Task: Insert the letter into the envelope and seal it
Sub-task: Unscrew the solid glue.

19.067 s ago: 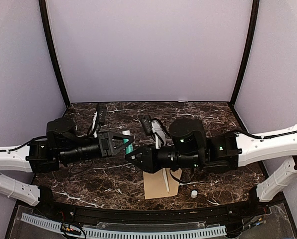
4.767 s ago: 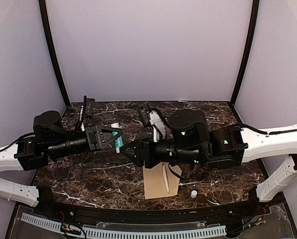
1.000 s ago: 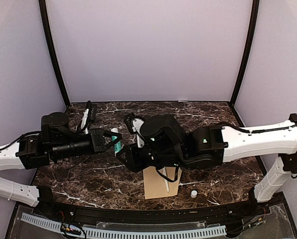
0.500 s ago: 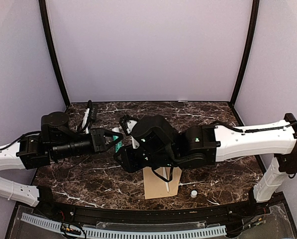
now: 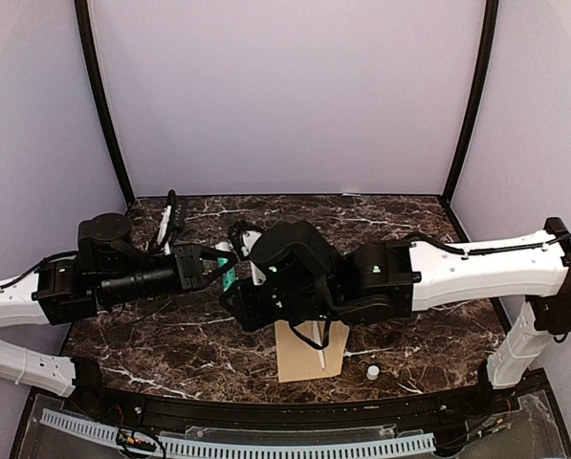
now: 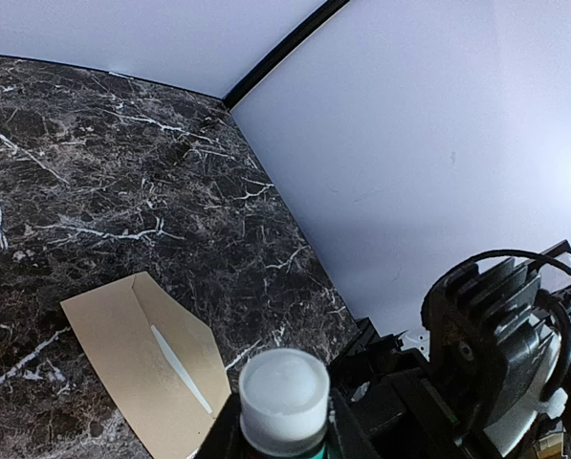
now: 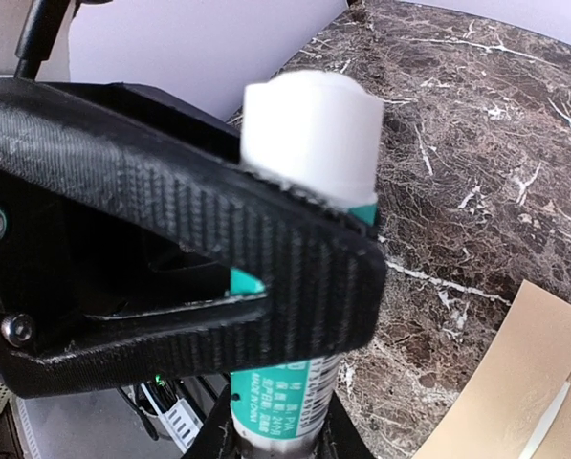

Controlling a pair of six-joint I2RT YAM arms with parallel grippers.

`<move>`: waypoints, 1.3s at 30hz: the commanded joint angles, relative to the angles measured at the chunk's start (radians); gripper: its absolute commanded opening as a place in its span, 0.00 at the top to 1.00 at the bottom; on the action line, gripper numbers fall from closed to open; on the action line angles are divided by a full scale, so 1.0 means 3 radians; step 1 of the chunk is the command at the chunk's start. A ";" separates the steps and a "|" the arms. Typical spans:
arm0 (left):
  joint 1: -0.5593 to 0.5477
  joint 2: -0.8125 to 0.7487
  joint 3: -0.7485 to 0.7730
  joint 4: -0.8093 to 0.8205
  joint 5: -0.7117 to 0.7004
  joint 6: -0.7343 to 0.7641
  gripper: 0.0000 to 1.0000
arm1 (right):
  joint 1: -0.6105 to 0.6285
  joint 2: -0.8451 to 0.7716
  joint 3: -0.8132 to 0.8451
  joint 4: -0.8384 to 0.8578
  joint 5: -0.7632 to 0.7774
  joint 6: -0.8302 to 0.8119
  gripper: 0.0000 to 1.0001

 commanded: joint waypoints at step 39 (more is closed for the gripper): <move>0.0002 -0.0108 -0.0160 0.1736 0.1710 0.0325 1.00 | -0.0387 -0.1117 -0.1416 0.2711 -0.1860 0.0245 0.70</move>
